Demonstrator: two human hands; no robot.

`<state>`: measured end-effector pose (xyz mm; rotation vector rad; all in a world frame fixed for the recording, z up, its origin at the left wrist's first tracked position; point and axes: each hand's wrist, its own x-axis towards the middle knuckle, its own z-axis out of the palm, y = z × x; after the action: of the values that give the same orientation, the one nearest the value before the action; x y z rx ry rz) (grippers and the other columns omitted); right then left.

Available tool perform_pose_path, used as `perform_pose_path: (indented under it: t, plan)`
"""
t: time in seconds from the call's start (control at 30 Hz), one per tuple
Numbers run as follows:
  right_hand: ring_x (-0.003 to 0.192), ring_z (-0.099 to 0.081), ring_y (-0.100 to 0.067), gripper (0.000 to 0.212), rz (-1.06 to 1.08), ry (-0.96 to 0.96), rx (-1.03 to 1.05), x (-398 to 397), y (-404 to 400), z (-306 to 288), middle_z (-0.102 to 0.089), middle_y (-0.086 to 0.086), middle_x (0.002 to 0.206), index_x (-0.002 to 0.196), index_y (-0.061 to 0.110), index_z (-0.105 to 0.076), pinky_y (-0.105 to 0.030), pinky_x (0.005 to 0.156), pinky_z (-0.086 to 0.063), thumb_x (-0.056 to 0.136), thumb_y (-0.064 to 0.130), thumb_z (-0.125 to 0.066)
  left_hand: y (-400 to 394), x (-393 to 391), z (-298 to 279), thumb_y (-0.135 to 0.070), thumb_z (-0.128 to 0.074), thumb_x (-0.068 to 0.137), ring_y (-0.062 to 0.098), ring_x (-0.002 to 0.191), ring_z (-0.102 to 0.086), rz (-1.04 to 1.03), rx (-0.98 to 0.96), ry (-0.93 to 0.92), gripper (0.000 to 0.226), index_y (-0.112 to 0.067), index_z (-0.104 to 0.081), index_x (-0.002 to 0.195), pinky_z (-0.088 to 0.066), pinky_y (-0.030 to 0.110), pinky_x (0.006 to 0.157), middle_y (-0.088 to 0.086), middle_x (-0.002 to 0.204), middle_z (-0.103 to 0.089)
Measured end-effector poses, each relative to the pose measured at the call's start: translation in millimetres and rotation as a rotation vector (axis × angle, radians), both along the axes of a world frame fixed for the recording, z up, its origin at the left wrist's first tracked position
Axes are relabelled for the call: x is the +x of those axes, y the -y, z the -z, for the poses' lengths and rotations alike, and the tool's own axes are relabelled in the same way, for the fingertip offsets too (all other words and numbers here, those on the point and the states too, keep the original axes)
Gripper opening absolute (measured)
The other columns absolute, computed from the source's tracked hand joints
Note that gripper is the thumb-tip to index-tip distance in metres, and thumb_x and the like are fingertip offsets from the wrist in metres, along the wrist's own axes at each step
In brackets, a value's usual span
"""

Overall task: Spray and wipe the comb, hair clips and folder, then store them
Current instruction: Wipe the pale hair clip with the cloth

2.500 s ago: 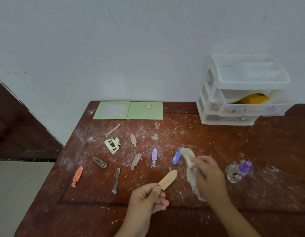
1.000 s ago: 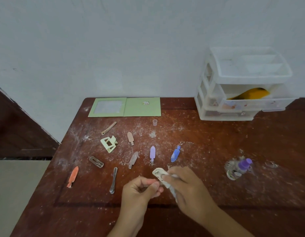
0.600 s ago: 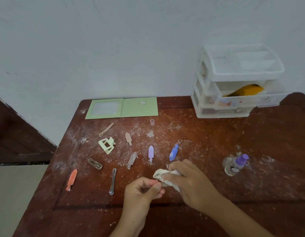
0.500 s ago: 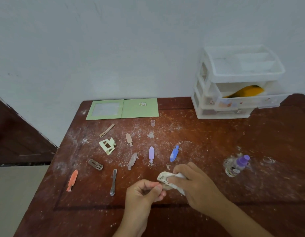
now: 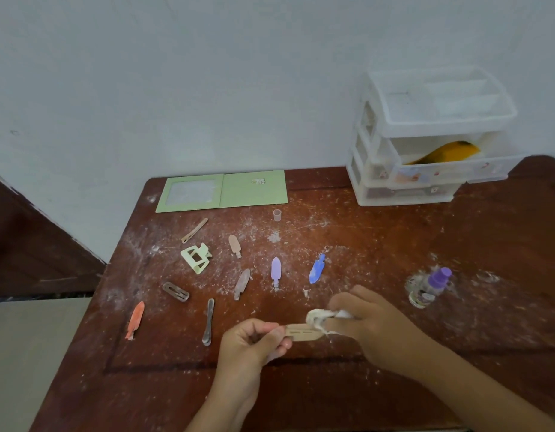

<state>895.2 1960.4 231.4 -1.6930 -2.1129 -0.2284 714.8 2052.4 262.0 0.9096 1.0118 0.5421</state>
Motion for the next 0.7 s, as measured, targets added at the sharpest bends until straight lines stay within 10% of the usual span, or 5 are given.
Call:
perform_pose_path:
  t: [0.13, 0.7]
  plan:
    - [0.069, -0.045, -0.014, 0.021, 0.215, -0.203, 0.149, -17.8, 7.4, -5.2, -0.042, 0.002, 0.094, 0.102, 0.021, -0.053, -0.019, 0.055, -0.04, 0.088, 0.013, -0.039, -2.7, 4.5, 0.1, 0.012, -0.054, 0.081, 0.004, 0.037, -0.055, -0.102, 0.025, -0.02, 0.022, 0.001, -0.059, 0.062, -0.046, 0.011, 0.039, 0.004, 0.042, -0.061]
    - [0.07, -0.042, -0.016, 0.034, 0.398, -0.27, 0.172, -35.4, -11.6, 4.0, -0.038, 0.001, 0.09, 0.103, 0.015, -0.055, -0.022, 0.055, -0.039, 0.073, -0.002, -0.05, 9.2, 20.1, -2.8, 0.008, -0.053, 0.083, 0.001, 0.032, -0.047, -0.15, -0.006, 0.006, 0.022, -0.002, -0.059, 0.064, -0.038, 0.01, 0.035, -0.001, 0.041, -0.058]
